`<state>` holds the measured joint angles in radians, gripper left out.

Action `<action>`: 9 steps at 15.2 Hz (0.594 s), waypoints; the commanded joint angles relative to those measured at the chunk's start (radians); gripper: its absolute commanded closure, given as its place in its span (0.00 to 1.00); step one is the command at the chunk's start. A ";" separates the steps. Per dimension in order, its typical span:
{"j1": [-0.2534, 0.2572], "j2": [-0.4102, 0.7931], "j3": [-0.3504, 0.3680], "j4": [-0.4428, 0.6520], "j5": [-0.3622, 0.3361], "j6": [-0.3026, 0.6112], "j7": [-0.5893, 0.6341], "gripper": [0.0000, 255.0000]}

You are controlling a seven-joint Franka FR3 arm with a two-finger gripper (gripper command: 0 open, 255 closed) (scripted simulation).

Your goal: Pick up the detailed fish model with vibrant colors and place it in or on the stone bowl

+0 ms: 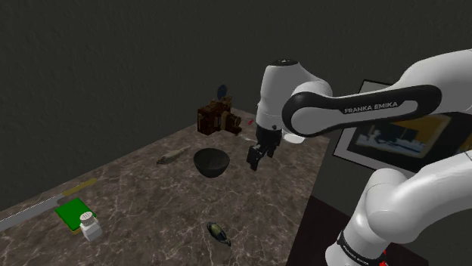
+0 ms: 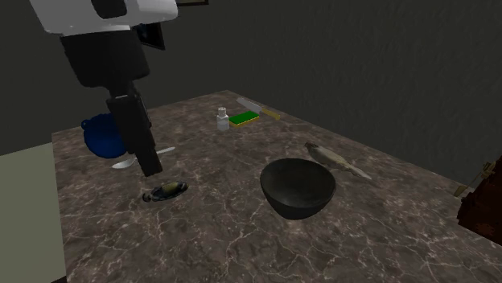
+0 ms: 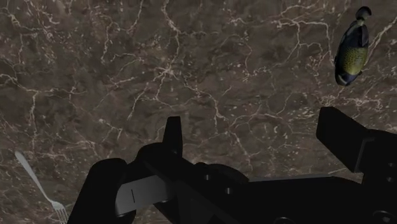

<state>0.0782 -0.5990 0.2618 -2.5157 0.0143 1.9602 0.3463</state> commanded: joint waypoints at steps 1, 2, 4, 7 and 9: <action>0.008 0.055 0.036 -0.007 0.013 0.049 0.044 0.00; 0.011 0.082 0.053 -0.008 0.018 0.070 0.065 0.00; 0.017 0.139 0.086 -0.007 0.025 0.113 0.106 0.00; 0.022 0.233 0.136 0.003 0.026 0.177 0.172 0.00; 0.023 0.302 0.169 0.016 0.019 0.218 0.220 0.00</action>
<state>0.0995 -0.3343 0.4110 -2.5019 0.0360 2.1501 0.5373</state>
